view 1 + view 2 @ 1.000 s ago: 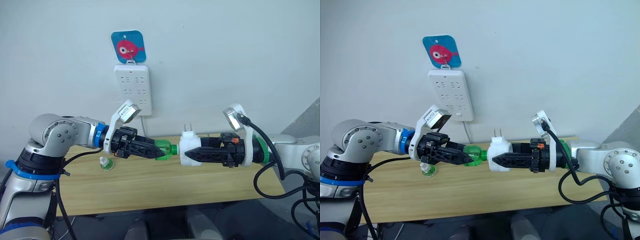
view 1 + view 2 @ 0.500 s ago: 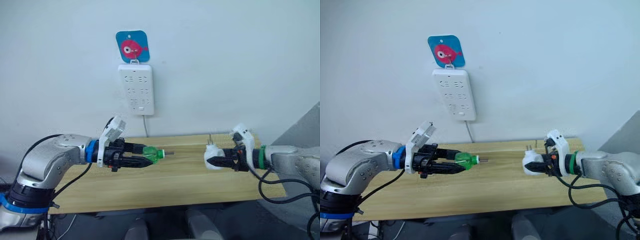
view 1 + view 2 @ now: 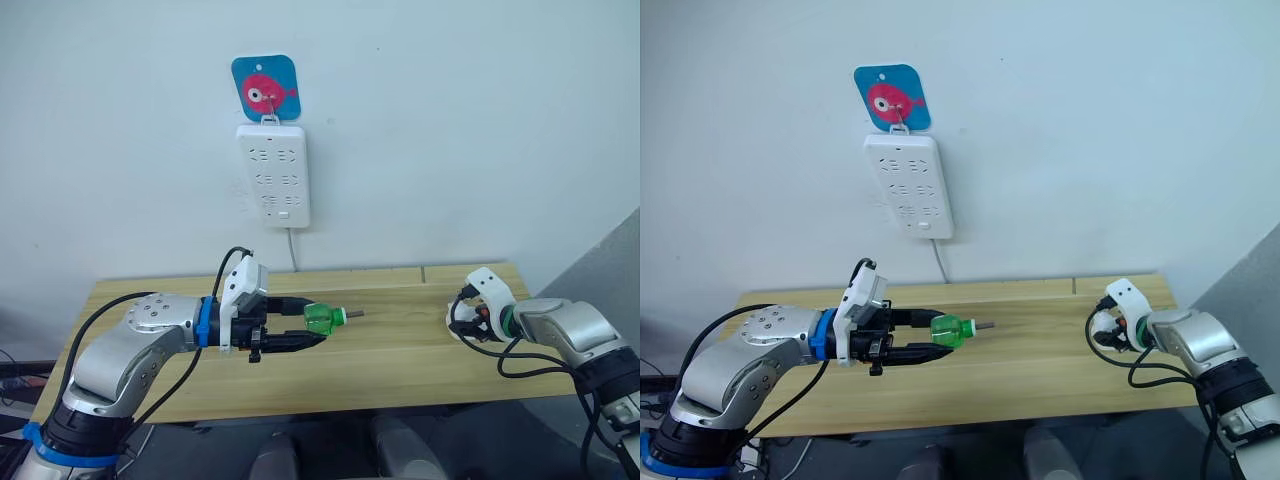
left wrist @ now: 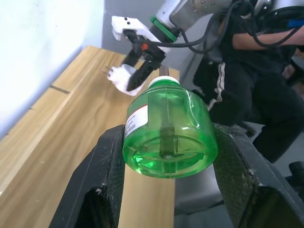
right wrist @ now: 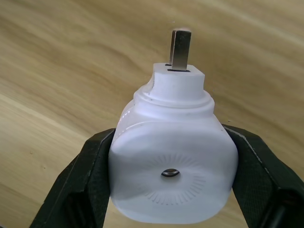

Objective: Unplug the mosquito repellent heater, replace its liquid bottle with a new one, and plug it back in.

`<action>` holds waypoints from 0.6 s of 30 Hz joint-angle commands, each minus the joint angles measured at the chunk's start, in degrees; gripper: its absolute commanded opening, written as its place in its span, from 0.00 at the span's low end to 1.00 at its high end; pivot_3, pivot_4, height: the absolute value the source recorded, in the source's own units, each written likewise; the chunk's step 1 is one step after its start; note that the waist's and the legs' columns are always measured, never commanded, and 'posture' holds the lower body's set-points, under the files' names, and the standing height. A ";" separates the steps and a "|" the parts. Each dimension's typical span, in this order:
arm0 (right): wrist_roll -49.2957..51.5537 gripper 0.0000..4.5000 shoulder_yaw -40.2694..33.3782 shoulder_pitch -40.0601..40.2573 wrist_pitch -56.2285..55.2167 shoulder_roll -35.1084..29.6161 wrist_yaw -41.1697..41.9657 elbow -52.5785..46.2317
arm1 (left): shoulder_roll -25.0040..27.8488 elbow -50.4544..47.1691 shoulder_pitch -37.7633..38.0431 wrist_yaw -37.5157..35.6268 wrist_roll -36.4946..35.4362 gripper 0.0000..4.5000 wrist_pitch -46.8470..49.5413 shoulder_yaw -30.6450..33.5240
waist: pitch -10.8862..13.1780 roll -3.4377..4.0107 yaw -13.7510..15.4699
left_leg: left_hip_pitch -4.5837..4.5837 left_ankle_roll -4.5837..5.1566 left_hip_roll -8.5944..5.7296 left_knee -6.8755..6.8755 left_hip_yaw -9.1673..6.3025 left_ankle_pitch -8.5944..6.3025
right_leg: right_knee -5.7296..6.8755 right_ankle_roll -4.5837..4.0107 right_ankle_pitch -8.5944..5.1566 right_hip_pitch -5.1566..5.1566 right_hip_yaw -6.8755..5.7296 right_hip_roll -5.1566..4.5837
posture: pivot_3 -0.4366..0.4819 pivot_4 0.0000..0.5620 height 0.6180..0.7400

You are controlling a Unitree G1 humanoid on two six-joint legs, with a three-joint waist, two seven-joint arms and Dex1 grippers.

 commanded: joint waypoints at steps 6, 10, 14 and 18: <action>-6.55 1.00 -3.35 -2.62 -0.57 3.31 1.31 4.66 | -2.05 -0.14 1.03 0.37 4.01 0.50 -5.61 -2.72 | 0.05 0.01 -0.04 | 0.04 0.00 0.01 -0.01 -0.02 0.00 | 0.05 -0.01 0.00 0.01 -0.03 0.01 | 0.32 0.24 0.87; -6.57 1.00 -7.60 -1.55 0.71 3.93 0.30 1.83 | -4.92 1.60 0.48 2.34 5.27 0.50 -8.10 -2.77 | 0.05 0.02 -0.04 | 0.06 0.00 0.00 0.00 0.00 0.00 | 0.05 0.00 0.00 0.04 -0.01 0.01 | 0.32 0.23 0.87; -1.14 1.00 -17.29 4.88 5.87 1.79 1.49 -14.86 | -8.55 3.55 0.87 4.93 6.31 0.50 -11.46 -1.65 | 0.03 0.05 0.09 | 0.05 0.00 -0.01 -0.01 -0.05 0.00 | 0.07 0.01 0.00 0.05 -0.04 0.00 | 0.31 0.21 0.87; 13.20 1.00 -29.65 13.48 10.54 5.99 4.82 -36.73 | -15.03 4.40 2.25 10.00 6.93 0.50 -16.36 -0.34 | 0.02 0.03 0.12 | 0.04 -0.01 0.01 -0.04 -0.13 -0.01 | 0.07 0.02 -0.01 0.06 -0.11 0.00 | 0.27 0.20 0.87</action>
